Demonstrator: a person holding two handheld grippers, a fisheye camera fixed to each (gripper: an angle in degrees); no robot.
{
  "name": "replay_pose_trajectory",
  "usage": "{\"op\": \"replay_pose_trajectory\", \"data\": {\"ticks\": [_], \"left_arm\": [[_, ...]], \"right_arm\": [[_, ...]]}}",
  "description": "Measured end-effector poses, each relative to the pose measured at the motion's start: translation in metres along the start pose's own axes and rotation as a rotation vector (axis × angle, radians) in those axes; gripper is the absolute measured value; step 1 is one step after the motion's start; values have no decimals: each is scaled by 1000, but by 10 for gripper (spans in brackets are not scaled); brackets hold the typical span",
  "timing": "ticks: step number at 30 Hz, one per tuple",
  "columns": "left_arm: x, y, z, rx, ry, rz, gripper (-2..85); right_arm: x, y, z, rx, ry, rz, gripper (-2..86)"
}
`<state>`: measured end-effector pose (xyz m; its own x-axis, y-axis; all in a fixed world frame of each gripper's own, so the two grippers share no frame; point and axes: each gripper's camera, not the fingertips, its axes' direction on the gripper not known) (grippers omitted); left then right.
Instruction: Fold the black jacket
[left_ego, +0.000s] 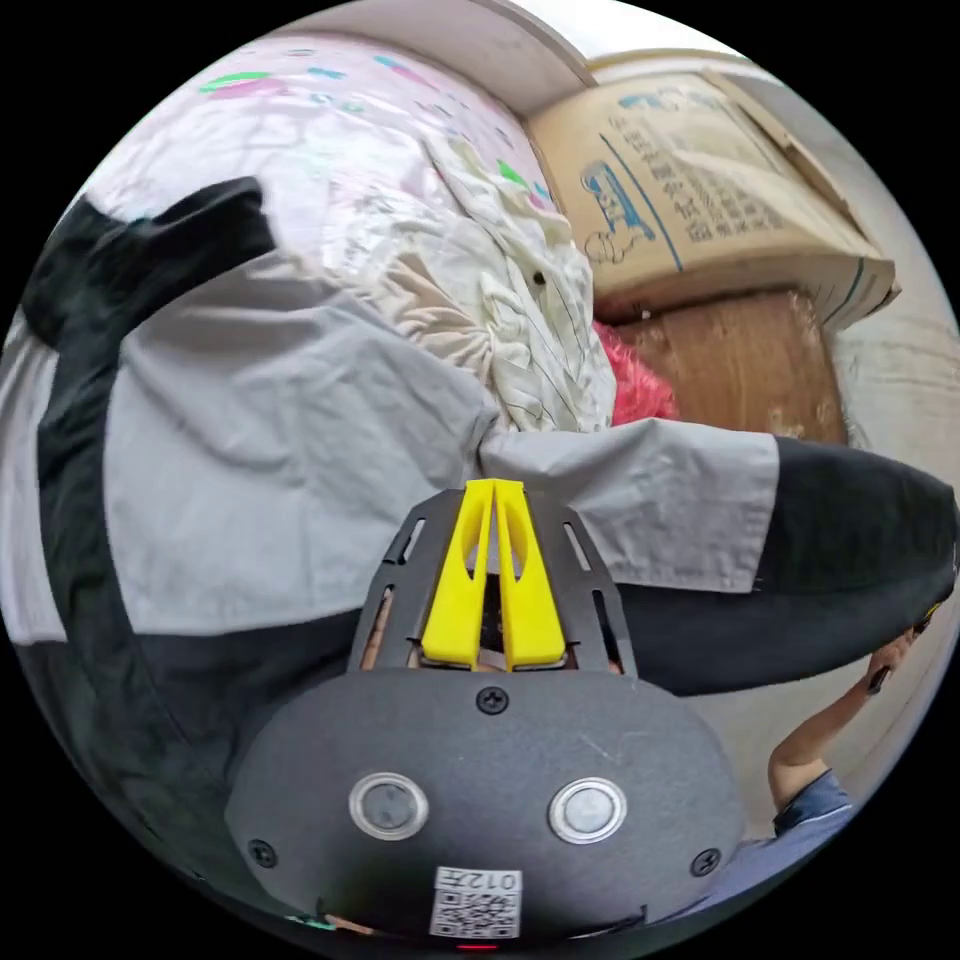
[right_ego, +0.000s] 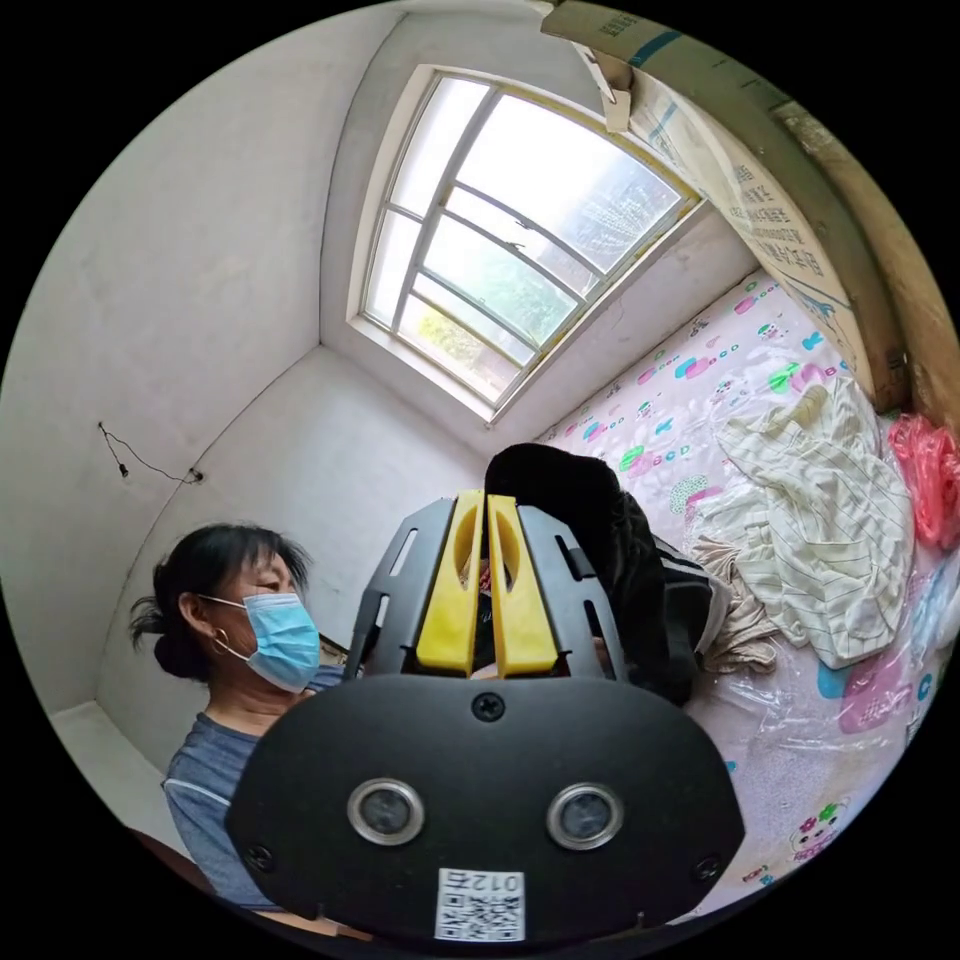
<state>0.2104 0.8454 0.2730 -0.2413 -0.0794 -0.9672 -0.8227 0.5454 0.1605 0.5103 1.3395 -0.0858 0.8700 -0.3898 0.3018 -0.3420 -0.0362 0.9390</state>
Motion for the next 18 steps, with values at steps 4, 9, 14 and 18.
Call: {"op": "replay_pose_trajectory", "data": {"ticks": [4, 9, 14, 18], "left_arm": [[30, -37, 29, -41, -110, 18, 2], [47, -30, 22, -90, -77, 44, 1], [3, 56, -133, 244, 94, 29, 1], [-65, 146, -230, 371, 23, -100, 3]], "right_arm": [[-5, 20, -3, 17, -9, -22, 0], [-9, 52, 52, -25, -159, -6, 1], [-19, 95, 193, -146, -323, 5, 3], [-33, 147, 333, -287, -357, -1, 7]]}}
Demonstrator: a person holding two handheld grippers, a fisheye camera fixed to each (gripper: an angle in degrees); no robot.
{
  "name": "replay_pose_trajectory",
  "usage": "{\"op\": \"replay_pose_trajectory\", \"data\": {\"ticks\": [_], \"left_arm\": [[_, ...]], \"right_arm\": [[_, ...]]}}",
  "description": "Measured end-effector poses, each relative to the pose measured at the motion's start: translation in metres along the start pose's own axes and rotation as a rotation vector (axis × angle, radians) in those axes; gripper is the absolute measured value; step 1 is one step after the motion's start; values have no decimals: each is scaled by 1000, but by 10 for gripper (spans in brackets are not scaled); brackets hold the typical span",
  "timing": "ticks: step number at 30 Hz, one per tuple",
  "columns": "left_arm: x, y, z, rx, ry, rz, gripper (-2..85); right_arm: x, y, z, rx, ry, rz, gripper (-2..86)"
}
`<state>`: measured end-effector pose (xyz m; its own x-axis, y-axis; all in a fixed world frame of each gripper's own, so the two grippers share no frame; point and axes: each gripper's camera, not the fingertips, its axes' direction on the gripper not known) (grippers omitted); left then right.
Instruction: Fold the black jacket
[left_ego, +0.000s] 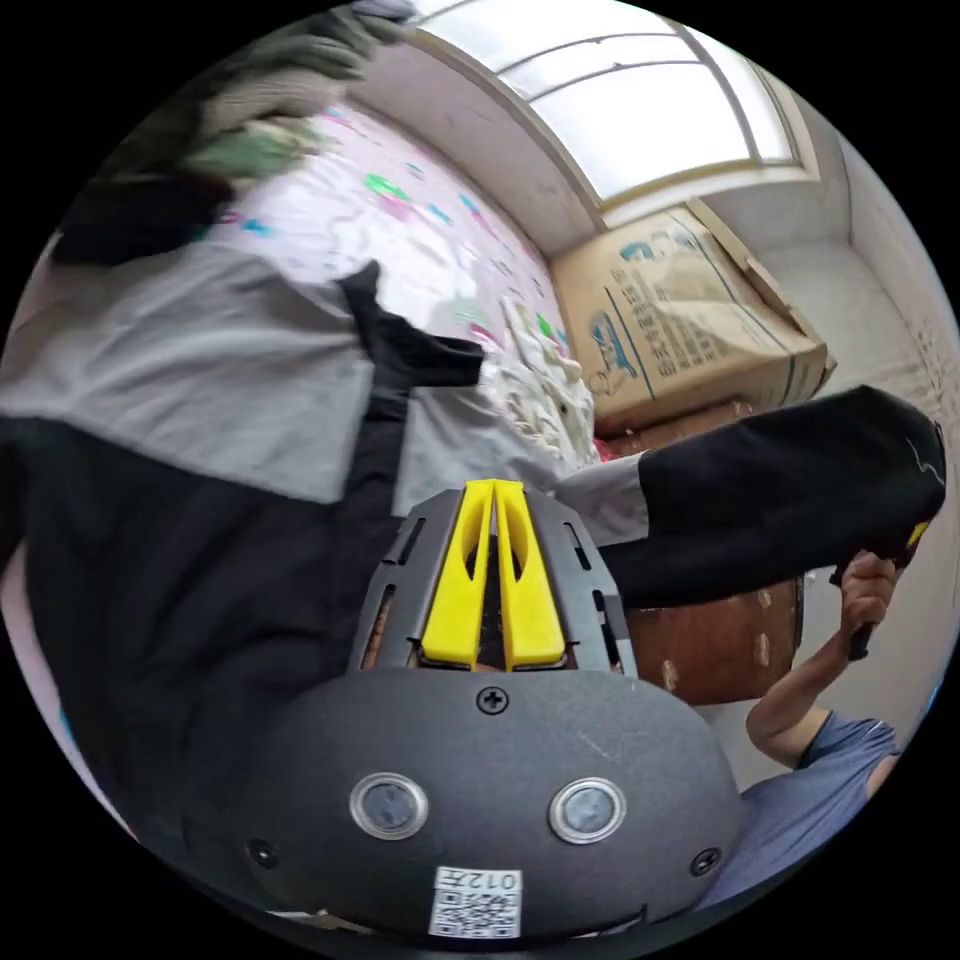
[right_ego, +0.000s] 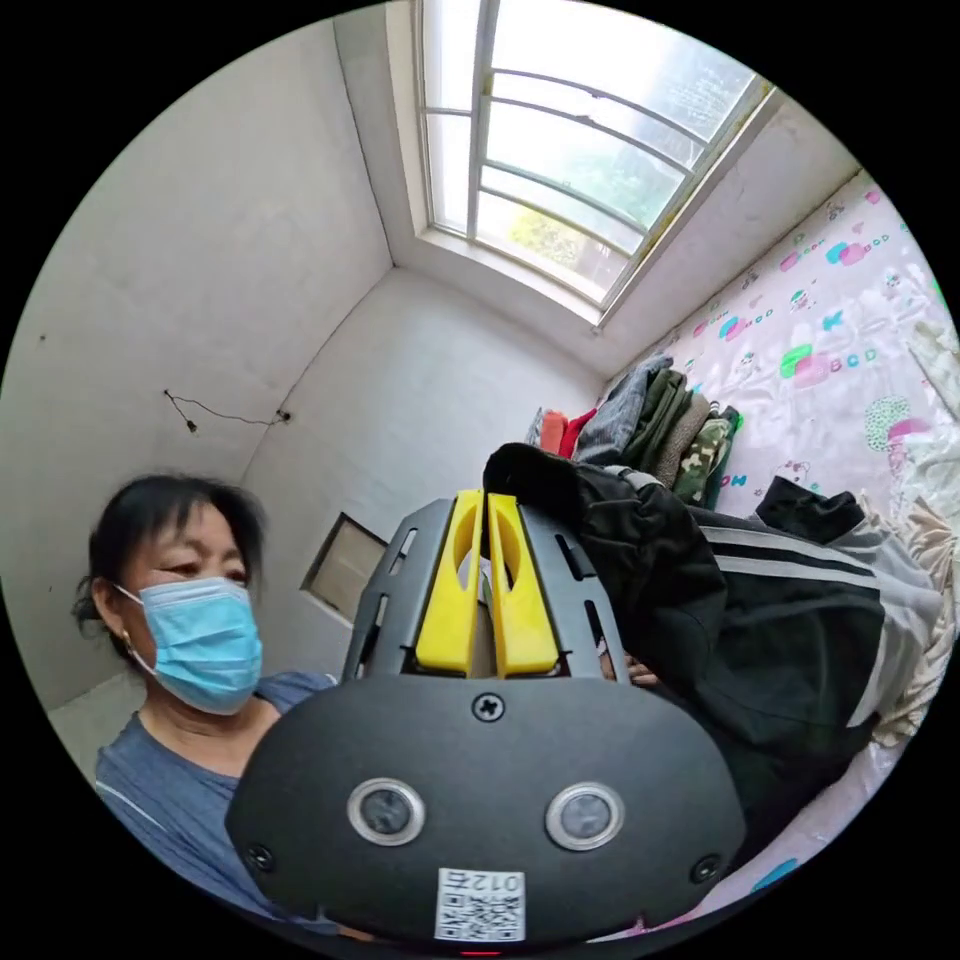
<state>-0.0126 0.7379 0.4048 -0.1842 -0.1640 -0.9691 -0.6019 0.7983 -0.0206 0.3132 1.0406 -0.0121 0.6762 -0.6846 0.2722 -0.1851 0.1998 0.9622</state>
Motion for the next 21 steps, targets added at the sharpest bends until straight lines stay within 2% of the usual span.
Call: {"op": "replay_pose_trajectory", "data": {"ticks": [3, 5, 7, 11, 15, 20, 21], "left_arm": [[-55, 47, -87, 65, -76, -103, 4], [-89, 86, -145, 125, -122, -193, 5], [-107, 112, -179, 169, -156, -251, 5], [-118, 153, -228, 228, -250, -298, 5], [-99, 148, -221, 171, -283, -220, 4], [-35, 88, -161, 12, -351, 55, 3], [-27, 80, -154, 2, -364, 88, 2]], "right_arm": [[25, 26, 132, -115, 137, -109, 17], [45, 58, 237, -196, 375, -265, 34], [60, 85, 303, -230, 476, -319, 53], [57, 153, 392, -334, 419, -370, 48], [63, 207, 382, -385, 492, -381, 25], [125, 266, 268, -401, 903, -224, 6], [133, 270, 256, -401, 930, -194, 5]]}}
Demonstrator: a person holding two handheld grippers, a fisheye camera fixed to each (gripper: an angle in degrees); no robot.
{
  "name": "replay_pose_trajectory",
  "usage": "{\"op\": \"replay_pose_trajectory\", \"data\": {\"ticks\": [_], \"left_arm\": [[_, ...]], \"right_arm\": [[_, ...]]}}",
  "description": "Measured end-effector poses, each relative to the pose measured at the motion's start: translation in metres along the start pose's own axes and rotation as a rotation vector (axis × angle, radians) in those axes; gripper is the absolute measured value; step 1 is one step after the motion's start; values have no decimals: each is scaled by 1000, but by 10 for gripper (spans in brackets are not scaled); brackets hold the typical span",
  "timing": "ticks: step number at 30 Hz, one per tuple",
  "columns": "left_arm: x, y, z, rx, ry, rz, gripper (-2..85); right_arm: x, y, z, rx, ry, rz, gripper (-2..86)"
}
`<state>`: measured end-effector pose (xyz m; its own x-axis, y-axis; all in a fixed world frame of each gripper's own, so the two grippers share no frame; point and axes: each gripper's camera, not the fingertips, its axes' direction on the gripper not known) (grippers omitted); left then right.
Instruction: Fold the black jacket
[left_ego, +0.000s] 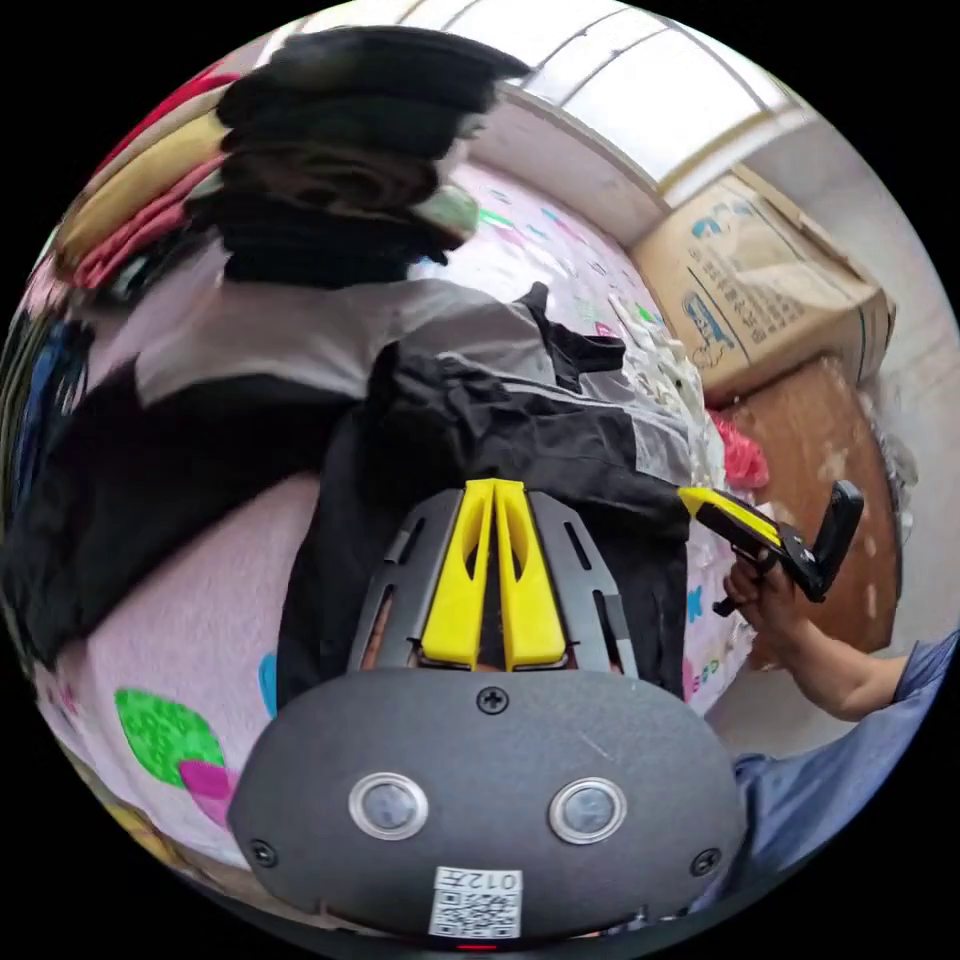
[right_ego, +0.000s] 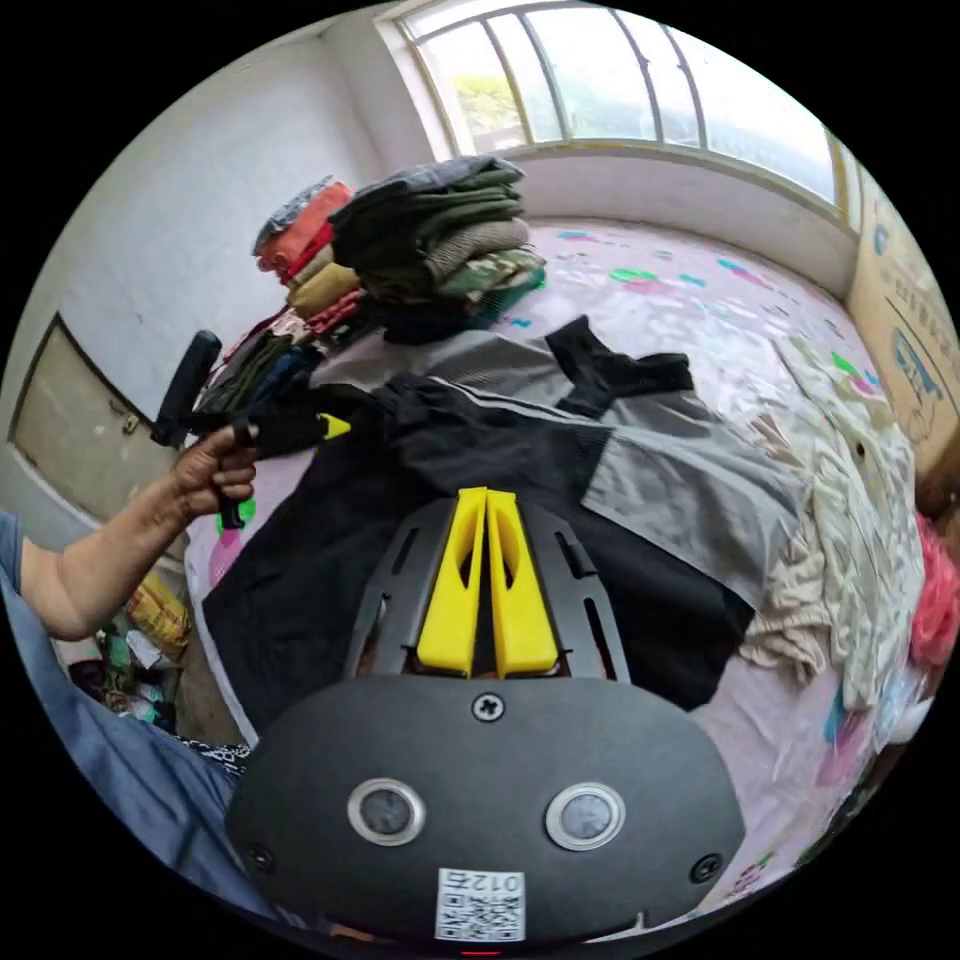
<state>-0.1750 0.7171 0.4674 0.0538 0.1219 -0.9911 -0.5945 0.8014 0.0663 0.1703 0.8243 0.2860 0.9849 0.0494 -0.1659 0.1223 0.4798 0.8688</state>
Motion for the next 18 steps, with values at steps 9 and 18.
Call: {"op": "replay_pose_trajectory", "data": {"ticks": [9, 18], "left_arm": [[25, -97, 87, -186, -301, 137, -1], [-3, -97, 39, -154, -88, 16, -1]], "right_arm": [[72, 47, 70, -209, 180, 186, -1], [65, 53, 34, -129, 177, 202, -1]]}}
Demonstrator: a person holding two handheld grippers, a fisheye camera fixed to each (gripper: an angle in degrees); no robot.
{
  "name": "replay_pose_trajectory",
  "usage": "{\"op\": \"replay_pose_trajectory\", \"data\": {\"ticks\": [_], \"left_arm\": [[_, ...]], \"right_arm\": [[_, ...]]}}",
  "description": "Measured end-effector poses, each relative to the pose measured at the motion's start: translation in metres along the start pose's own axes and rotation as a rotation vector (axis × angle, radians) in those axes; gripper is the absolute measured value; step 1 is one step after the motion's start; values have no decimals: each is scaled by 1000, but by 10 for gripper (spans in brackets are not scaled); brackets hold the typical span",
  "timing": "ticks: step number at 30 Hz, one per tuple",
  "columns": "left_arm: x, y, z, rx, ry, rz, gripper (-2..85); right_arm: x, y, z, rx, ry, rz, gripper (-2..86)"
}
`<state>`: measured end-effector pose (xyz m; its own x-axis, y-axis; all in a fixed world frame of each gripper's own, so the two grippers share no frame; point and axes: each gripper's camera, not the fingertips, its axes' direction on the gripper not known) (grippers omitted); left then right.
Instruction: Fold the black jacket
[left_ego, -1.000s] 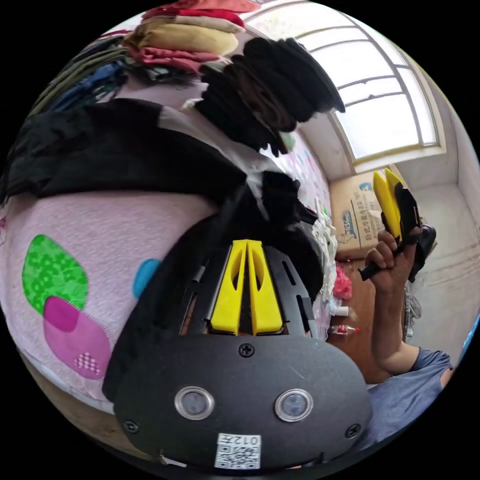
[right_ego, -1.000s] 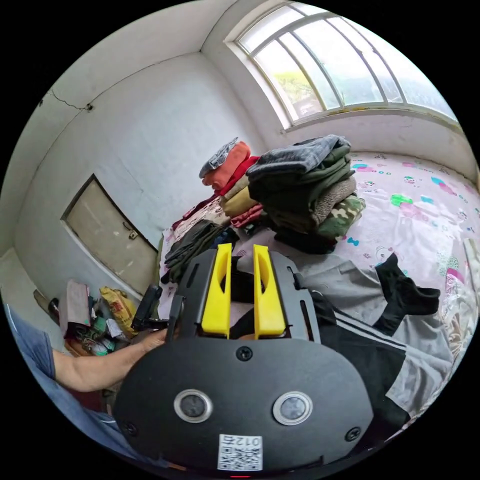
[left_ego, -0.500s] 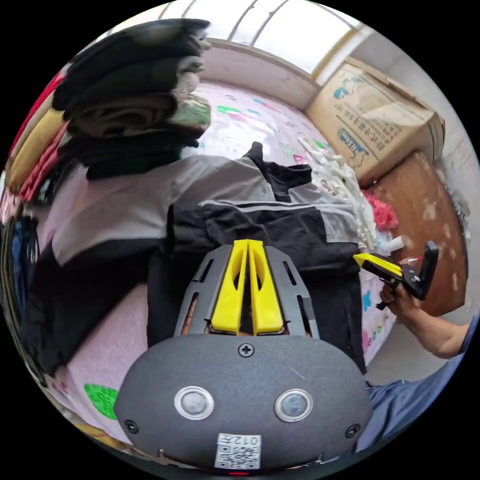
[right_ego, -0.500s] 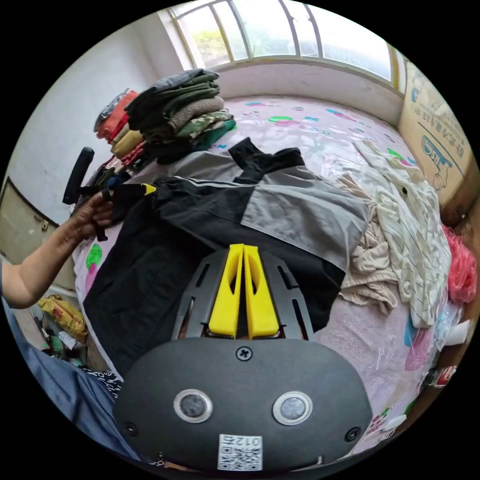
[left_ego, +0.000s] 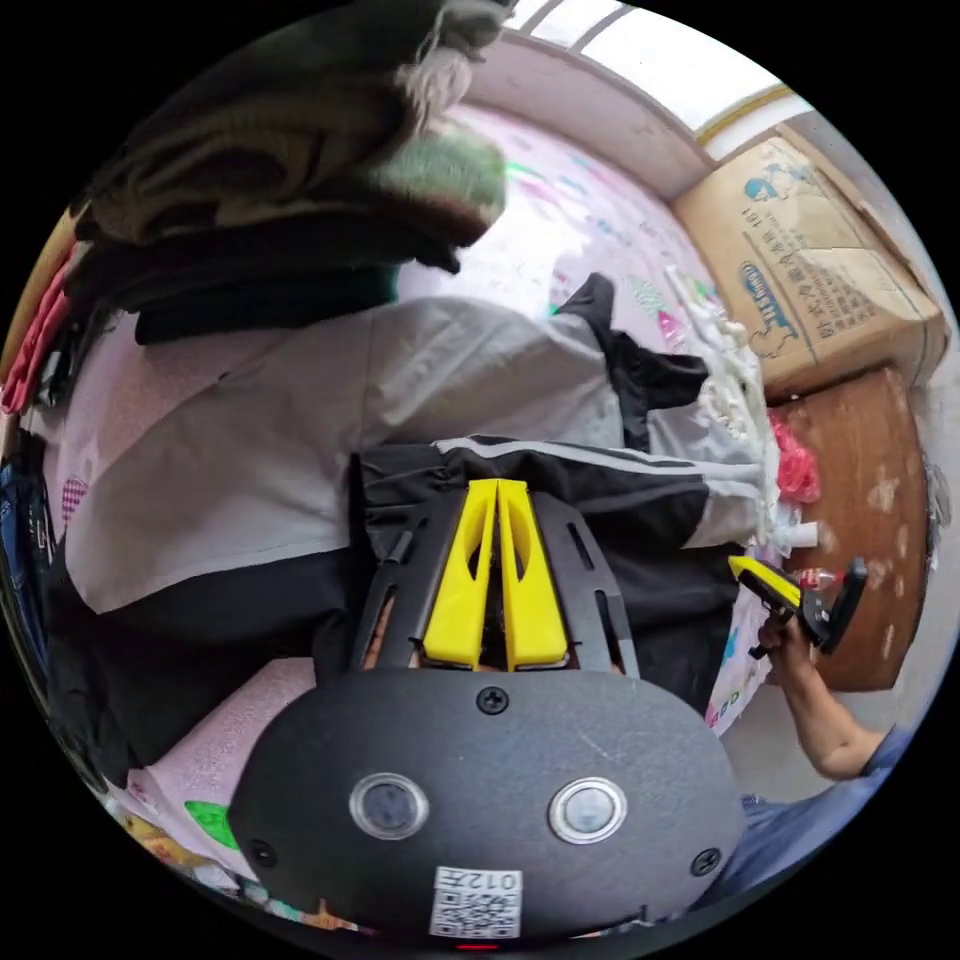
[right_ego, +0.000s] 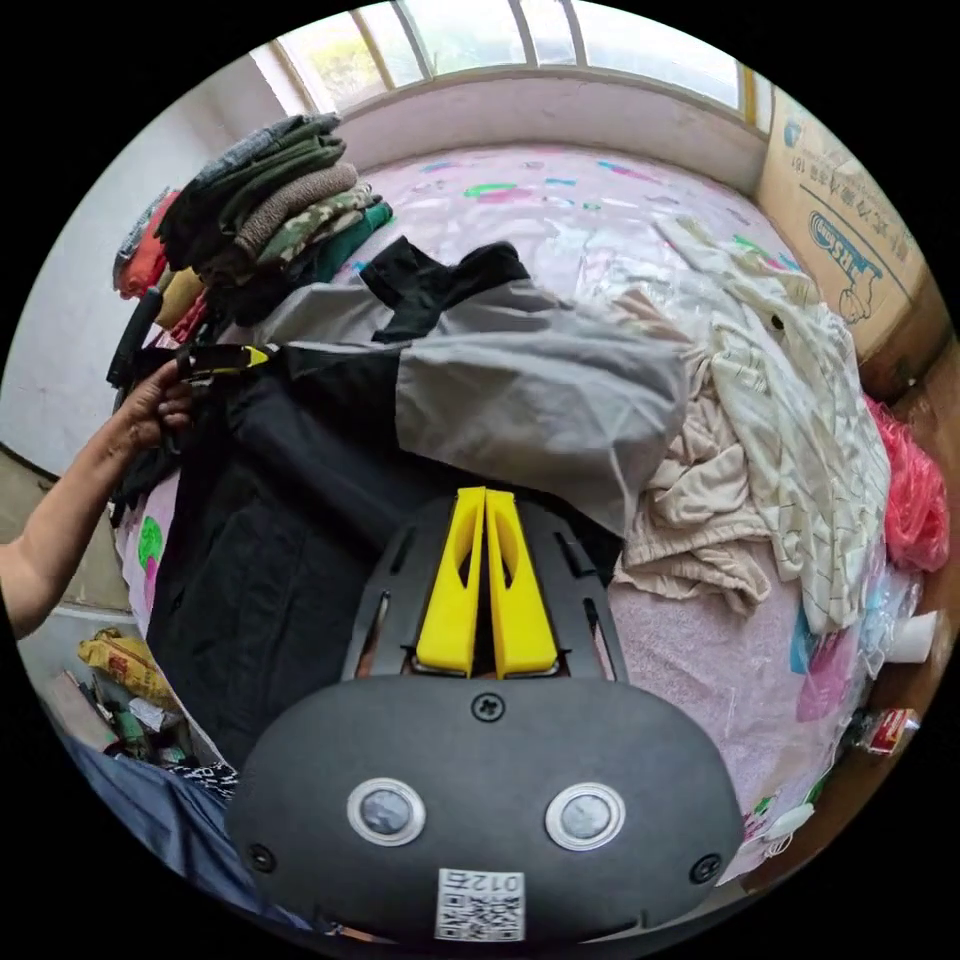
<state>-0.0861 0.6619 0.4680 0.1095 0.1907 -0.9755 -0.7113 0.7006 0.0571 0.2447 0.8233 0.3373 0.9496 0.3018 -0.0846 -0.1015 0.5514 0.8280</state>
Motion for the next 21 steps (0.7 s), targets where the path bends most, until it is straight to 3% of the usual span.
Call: {"op": "replay_pose_trajectory", "data": {"ticks": [2, 5, 12, 16, 21], "left_arm": [[10, 19, -29, 54, -13, 81, -1], [7, 35, -33, 28, -146, 121, -1], [-41, 44, -24, 13, -81, -45, -1], [-50, 84, -83, 212, -70, -69, 1], [-153, 222, -165, 582, 226, -495, 17]], "right_arm": [[24, -6, -31, 135, -6, 21, -1], [69, -25, -34, 188, -49, 113, -1], [112, -41, 29, -86, 14, 157, -2], [102, -16, -12, 37, 39, 147, -2], [75, 31, -58, 98, 29, 69, -1]]}}
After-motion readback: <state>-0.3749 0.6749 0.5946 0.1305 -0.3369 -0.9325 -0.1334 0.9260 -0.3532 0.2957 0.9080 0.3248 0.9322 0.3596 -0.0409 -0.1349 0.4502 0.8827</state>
